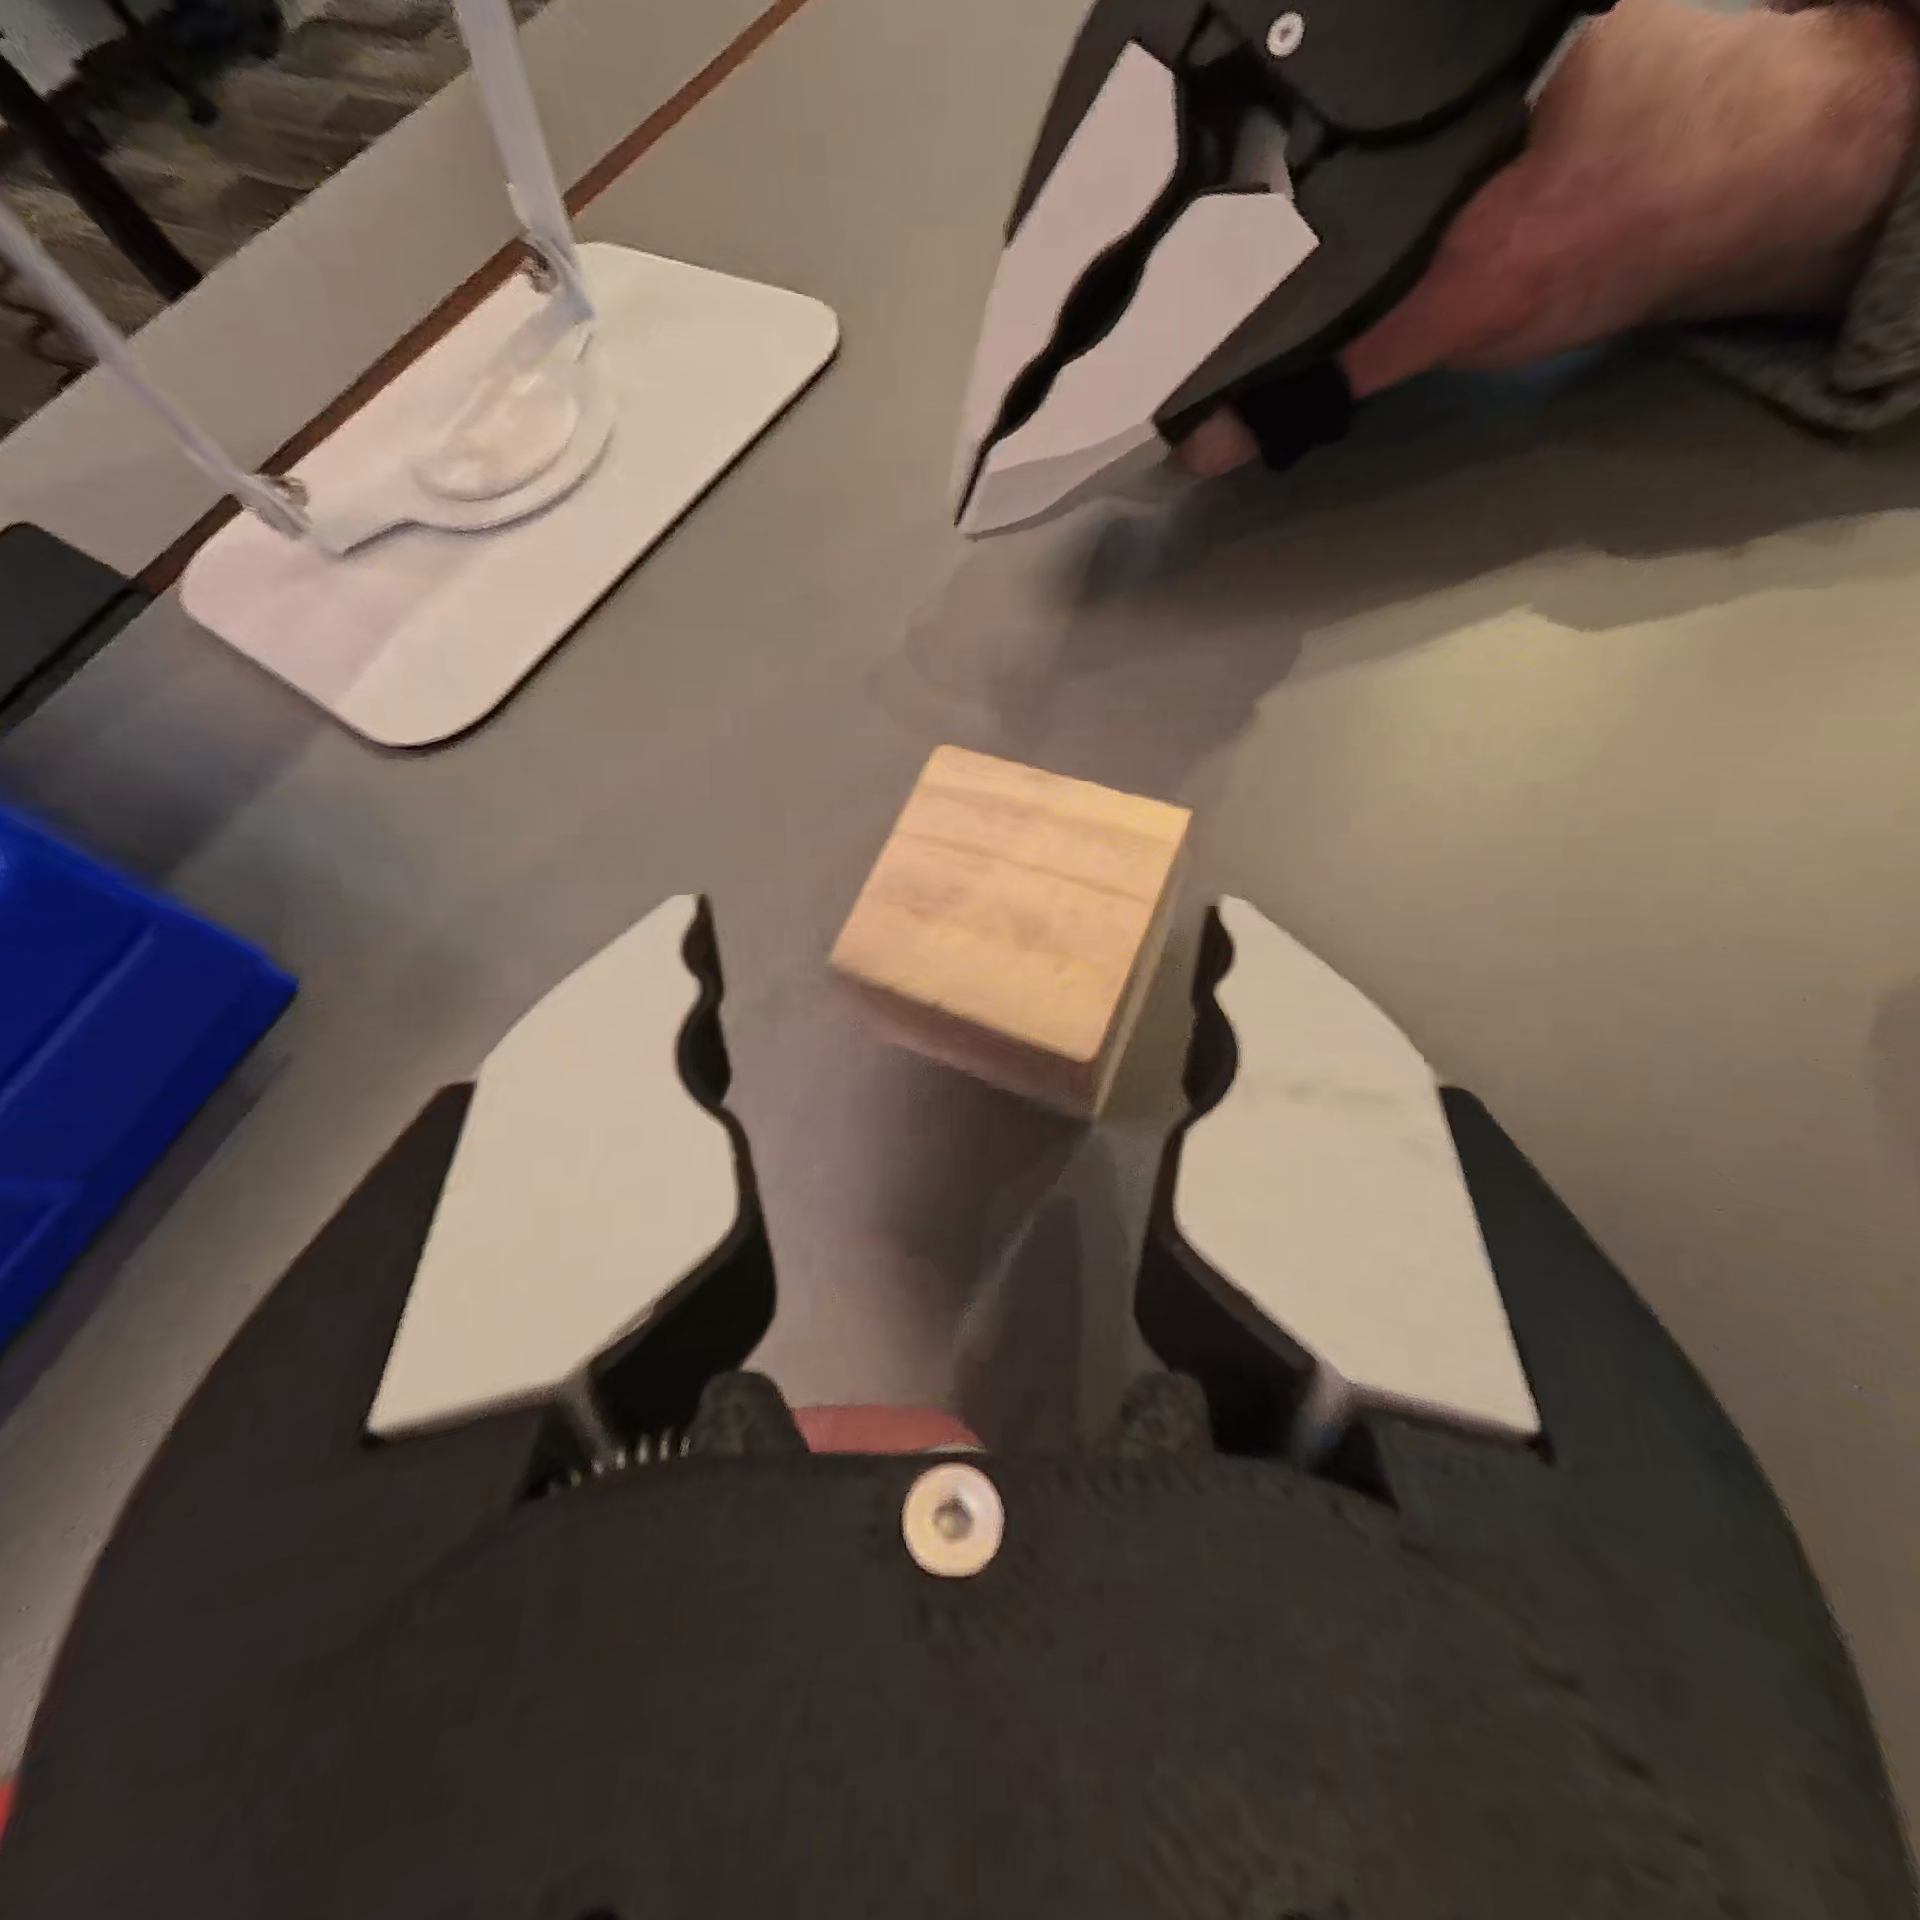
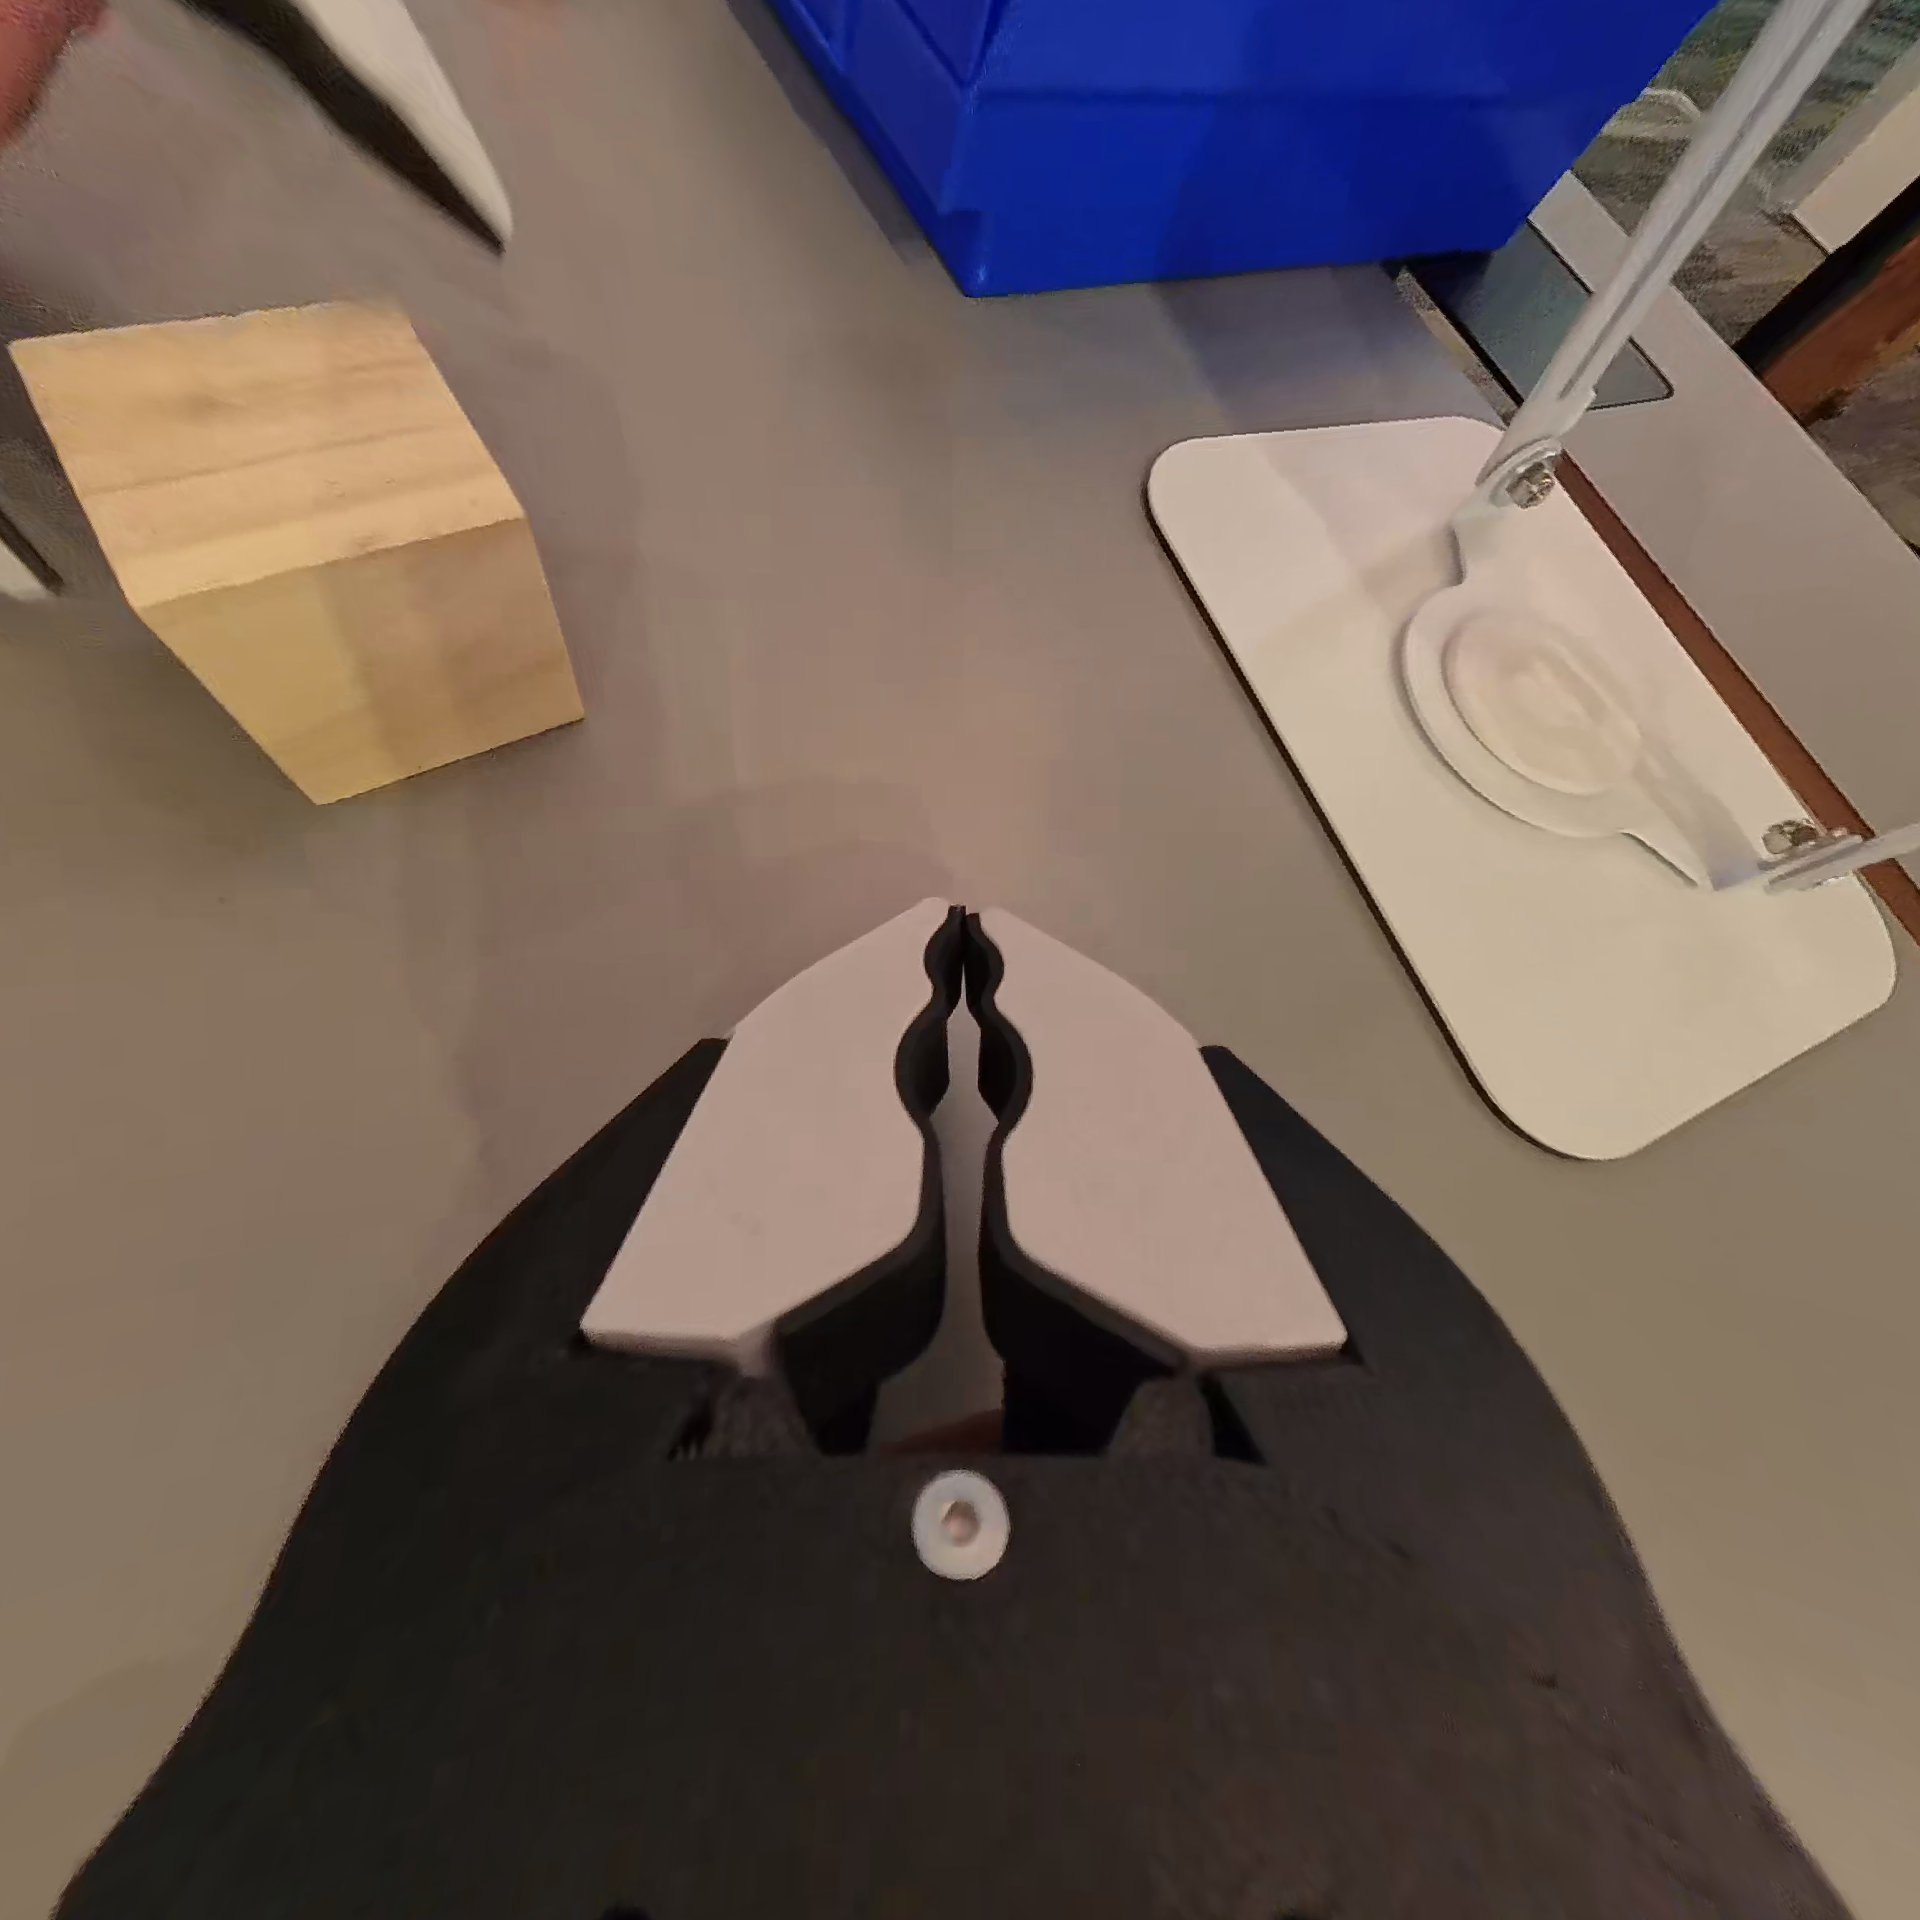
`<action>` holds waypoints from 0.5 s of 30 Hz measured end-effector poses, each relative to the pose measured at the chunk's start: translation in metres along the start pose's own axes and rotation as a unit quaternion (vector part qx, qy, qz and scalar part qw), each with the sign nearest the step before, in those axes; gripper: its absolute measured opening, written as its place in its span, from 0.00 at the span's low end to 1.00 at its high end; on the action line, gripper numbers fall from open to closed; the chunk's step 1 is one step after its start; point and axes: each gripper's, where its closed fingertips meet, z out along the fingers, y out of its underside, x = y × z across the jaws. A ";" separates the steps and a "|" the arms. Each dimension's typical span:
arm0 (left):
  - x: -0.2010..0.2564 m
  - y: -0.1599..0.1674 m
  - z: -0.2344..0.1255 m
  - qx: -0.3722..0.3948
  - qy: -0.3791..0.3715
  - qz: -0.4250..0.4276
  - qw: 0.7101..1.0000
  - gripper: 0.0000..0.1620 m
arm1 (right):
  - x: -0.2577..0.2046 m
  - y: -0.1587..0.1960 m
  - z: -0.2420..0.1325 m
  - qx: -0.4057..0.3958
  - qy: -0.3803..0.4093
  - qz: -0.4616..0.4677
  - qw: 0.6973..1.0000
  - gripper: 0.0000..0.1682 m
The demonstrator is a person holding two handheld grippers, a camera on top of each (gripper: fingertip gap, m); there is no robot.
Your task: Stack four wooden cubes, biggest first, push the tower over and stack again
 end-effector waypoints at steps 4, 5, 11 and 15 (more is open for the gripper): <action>-0.041 0.011 -0.070 -0.004 -0.059 0.013 0.998 0.58 | 0.001 0.004 -0.003 -0.003 -0.002 -0.007 1.000 0.00; -0.058 0.023 -0.093 -0.017 -0.089 0.014 0.996 0.57 | 0.001 0.005 -0.003 -0.004 -0.003 -0.009 1.000 0.00; -0.133 0.138 -0.185 -0.114 -0.164 -0.071 0.977 0.53 | -0.001 0.004 -0.002 -0.005 -0.010 -0.014 1.000 0.00; -0.122 0.179 -0.164 -0.163 -0.101 -0.103 0.976 0.44 | -0.002 0.004 -0.001 -0.006 -0.009 -0.016 1.000 0.00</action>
